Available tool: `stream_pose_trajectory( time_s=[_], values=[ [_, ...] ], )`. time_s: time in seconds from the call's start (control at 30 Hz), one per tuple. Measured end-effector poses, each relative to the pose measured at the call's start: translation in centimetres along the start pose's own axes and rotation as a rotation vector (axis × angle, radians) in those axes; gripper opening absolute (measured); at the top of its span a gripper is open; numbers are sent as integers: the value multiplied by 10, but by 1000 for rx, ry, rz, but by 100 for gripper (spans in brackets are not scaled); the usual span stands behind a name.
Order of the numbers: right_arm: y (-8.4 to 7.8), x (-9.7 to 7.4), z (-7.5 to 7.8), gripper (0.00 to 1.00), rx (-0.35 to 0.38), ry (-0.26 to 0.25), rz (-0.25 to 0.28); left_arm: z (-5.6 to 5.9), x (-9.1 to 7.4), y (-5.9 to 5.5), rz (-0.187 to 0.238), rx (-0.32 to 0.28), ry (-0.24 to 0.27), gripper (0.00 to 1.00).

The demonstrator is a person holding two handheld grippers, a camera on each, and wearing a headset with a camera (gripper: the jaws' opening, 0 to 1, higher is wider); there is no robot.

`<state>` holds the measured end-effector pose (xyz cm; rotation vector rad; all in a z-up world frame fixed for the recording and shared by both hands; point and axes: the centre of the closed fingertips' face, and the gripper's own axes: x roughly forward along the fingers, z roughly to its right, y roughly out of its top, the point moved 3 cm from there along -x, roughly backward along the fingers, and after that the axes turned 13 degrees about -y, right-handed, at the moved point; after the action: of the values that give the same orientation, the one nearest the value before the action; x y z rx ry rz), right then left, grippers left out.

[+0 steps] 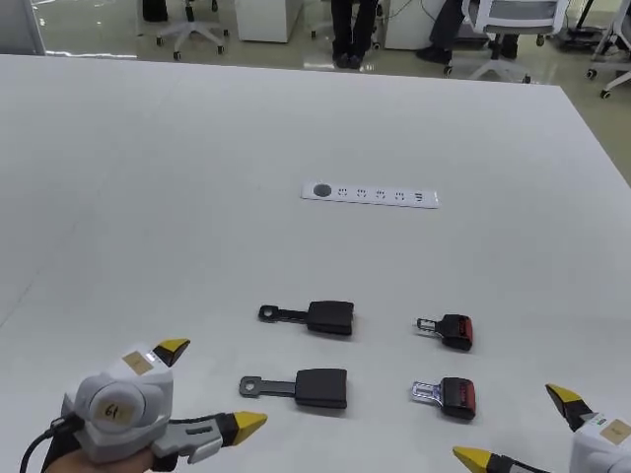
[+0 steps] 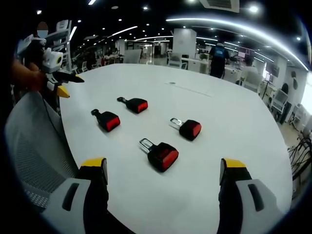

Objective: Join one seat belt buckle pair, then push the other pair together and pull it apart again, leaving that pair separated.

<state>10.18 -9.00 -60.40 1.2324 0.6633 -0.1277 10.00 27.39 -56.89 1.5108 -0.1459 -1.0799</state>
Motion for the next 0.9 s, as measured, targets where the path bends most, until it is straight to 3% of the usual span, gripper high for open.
stream_pose_trajectory(
  time_s=[0.9],
  values=[
    [3,3,3,94,-13,-6,-5,-4,3,0,-6,-6,-9,90]
  ],
)
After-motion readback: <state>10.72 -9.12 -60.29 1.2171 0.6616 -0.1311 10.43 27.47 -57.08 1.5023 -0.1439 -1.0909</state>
